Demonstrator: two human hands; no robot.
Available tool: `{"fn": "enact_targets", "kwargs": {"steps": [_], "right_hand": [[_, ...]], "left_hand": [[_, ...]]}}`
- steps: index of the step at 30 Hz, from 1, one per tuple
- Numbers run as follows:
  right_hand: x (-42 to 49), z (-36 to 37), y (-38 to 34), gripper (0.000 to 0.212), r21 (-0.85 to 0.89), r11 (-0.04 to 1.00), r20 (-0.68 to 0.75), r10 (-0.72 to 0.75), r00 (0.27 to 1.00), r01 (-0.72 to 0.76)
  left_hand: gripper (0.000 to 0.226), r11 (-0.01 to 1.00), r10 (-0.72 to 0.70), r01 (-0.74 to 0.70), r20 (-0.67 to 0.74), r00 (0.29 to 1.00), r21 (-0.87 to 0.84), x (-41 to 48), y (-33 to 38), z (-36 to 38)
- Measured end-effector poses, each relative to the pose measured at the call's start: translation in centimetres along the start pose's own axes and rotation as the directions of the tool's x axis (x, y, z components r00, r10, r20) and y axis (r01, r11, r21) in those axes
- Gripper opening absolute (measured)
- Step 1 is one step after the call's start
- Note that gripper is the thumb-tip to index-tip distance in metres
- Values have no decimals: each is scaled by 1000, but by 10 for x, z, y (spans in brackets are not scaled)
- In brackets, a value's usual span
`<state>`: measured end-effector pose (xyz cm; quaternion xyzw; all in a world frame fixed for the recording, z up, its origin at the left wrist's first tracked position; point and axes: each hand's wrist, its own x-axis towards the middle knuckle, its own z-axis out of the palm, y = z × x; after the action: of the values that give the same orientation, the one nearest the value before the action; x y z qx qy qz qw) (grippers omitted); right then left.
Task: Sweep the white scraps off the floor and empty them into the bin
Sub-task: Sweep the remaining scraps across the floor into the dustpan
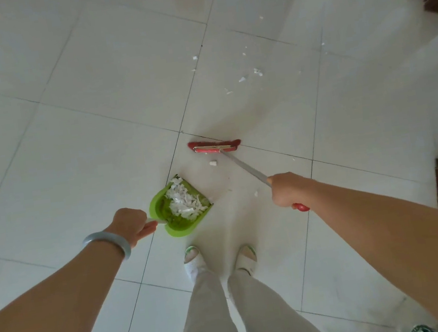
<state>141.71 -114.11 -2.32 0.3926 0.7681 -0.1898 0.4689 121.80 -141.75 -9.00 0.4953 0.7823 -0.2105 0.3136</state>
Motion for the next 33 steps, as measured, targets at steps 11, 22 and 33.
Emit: {"fn": "enact_targets", "kwargs": {"steps": [11, 22, 33], "right_hand": [[-39, 20, 110, 60, -230, 971, 0, -66, 998, 65], [-31, 45, 248, 43, 310, 930, 87, 179, 980, -198], [18, 24, 282, 28, 563, 732, 131, 380, 916, -384]], "left_hand": [[38, 976, -78, 82, 28, 997, -201, 10, 53, -45], [4, 12, -379, 438, 402, 834, -899, 62, 144, -86], [31, -62, -359, 398, 393, 847, -915, 90, 184, -96]]}}
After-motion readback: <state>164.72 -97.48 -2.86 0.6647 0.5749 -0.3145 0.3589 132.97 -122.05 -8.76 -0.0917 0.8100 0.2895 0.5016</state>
